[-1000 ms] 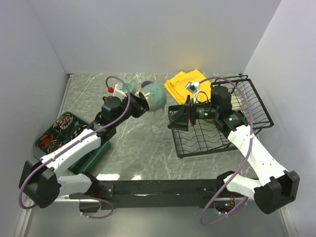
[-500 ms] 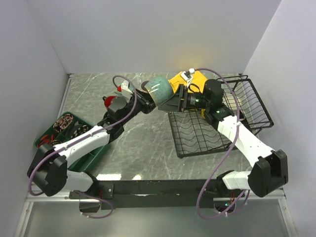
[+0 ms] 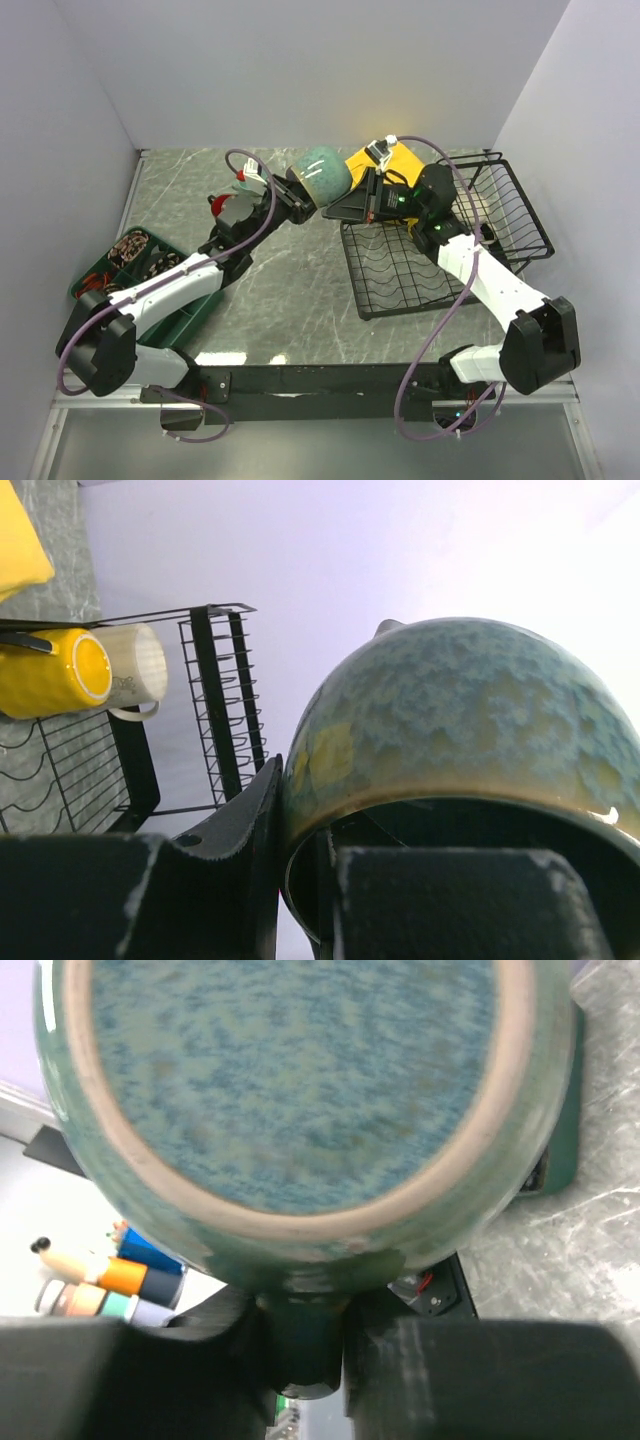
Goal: Load the cups into the dish rack
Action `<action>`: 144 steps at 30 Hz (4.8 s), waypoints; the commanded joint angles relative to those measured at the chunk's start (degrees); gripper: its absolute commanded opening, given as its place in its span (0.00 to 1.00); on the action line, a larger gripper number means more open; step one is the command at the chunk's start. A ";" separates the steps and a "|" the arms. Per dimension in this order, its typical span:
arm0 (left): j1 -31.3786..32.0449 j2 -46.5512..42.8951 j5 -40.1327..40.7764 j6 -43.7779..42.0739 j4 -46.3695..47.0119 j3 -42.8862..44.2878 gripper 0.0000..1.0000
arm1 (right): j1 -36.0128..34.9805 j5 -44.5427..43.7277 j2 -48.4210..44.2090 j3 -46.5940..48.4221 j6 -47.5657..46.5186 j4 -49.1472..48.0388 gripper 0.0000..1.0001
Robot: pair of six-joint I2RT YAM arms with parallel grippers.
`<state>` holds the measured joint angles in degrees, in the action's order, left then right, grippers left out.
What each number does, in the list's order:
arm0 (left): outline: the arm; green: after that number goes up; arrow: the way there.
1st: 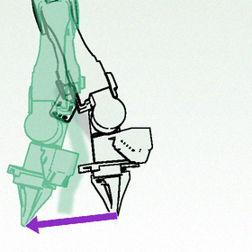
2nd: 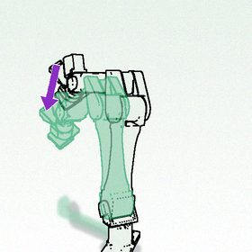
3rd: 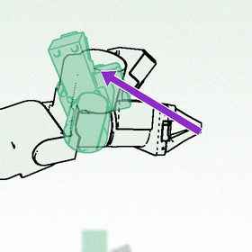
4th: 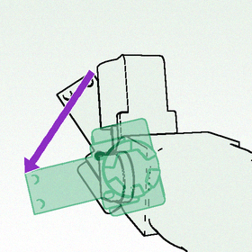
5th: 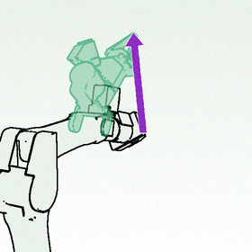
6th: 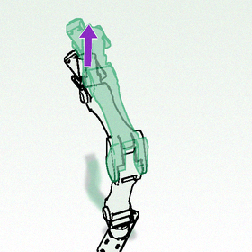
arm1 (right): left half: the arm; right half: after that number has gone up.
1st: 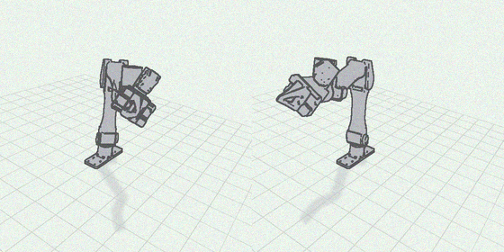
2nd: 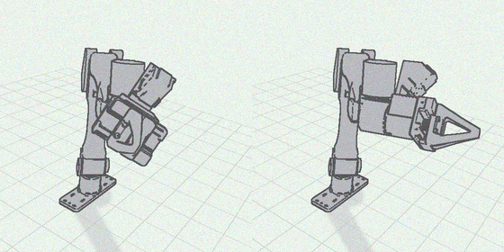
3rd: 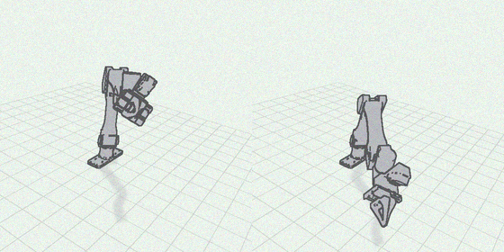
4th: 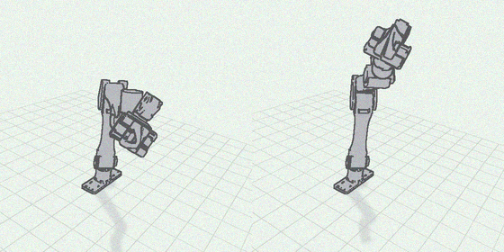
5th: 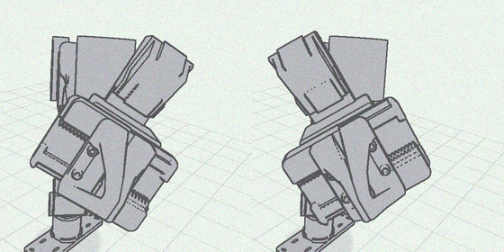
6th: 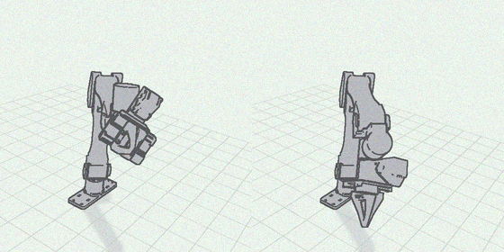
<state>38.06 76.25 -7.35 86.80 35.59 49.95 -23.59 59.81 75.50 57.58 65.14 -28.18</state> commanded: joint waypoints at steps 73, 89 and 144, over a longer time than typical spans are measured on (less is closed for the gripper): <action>-2.47 -46.80 5.60 -14.21 -31.20 -26.31 0.83 | 9.00 -35.99 -3.18 -2.21 -46.16 41.28 0.00; -3.79 -49.44 5.68 -14.64 -33.30 -27.54 0.83 | 6.90 -46.27 5.97 1.74 -54.07 39.44 0.00; -4.40 -52.25 7.18 -18.69 -40.69 -25.61 0.85 | 4.17 -51.91 -3.60 -5.12 -85.53 46.99 0.73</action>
<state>33.95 24.60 -1.13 70.81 -3.55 21.39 -18.74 3.77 76.71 48.27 -17.06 14.87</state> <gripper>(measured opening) 0.845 0.723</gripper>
